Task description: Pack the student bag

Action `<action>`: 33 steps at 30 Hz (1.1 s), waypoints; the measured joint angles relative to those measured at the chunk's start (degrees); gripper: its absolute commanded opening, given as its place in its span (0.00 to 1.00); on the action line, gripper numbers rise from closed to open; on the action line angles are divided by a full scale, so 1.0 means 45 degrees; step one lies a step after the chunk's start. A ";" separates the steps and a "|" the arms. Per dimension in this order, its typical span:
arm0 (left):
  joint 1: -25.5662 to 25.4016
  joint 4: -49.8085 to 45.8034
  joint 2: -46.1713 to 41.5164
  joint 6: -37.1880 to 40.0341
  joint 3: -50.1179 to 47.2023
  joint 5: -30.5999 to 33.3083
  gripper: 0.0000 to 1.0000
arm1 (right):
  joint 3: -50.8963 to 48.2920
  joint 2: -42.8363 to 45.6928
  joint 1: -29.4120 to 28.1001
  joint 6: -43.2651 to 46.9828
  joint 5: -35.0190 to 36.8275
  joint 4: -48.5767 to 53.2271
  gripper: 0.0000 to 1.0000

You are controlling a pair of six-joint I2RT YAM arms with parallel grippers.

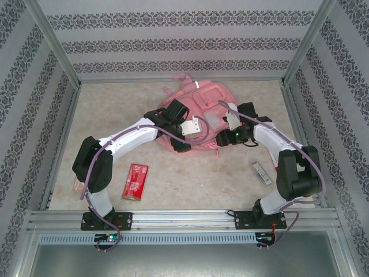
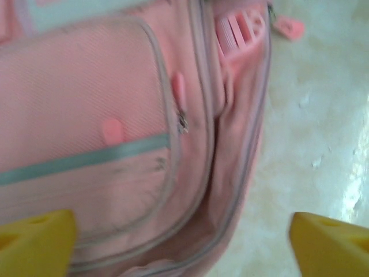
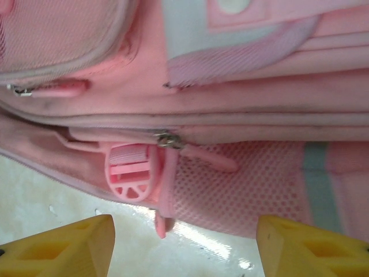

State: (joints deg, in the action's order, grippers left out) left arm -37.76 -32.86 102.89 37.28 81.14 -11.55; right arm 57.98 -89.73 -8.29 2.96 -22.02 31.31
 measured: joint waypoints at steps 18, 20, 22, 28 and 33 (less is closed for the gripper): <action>-0.0160 0.3026 0.2288 0.2336 -0.0049 0.2472 0.96 | -0.0709 0.1005 0.0680 -0.0622 -0.0345 -0.0763 0.65; -0.0189 0.3162 0.2380 0.2395 -0.0044 0.2526 0.75 | -0.0709 0.1005 0.0680 -0.0636 -0.0379 -0.0792 0.65; -0.0189 0.2783 0.2589 0.2307 0.0408 0.2399 0.42 | -0.0709 0.1005 0.0680 -0.0680 -0.0471 -0.0806 0.64; -0.0151 0.0597 0.3215 0.2123 0.2929 0.1554 0.00 | -0.0709 0.0947 0.0641 -0.0505 -0.1253 -0.0826 0.72; 0.0000 -0.0117 0.3147 0.2021 0.3356 0.1039 0.00 | -0.0709 0.0491 0.0053 0.0219 -0.1506 -0.0753 0.74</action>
State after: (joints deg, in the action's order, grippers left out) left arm -37.76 -33.39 117.05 46.37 96.25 -6.87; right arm 54.78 -87.53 -8.05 3.95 -28.80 27.92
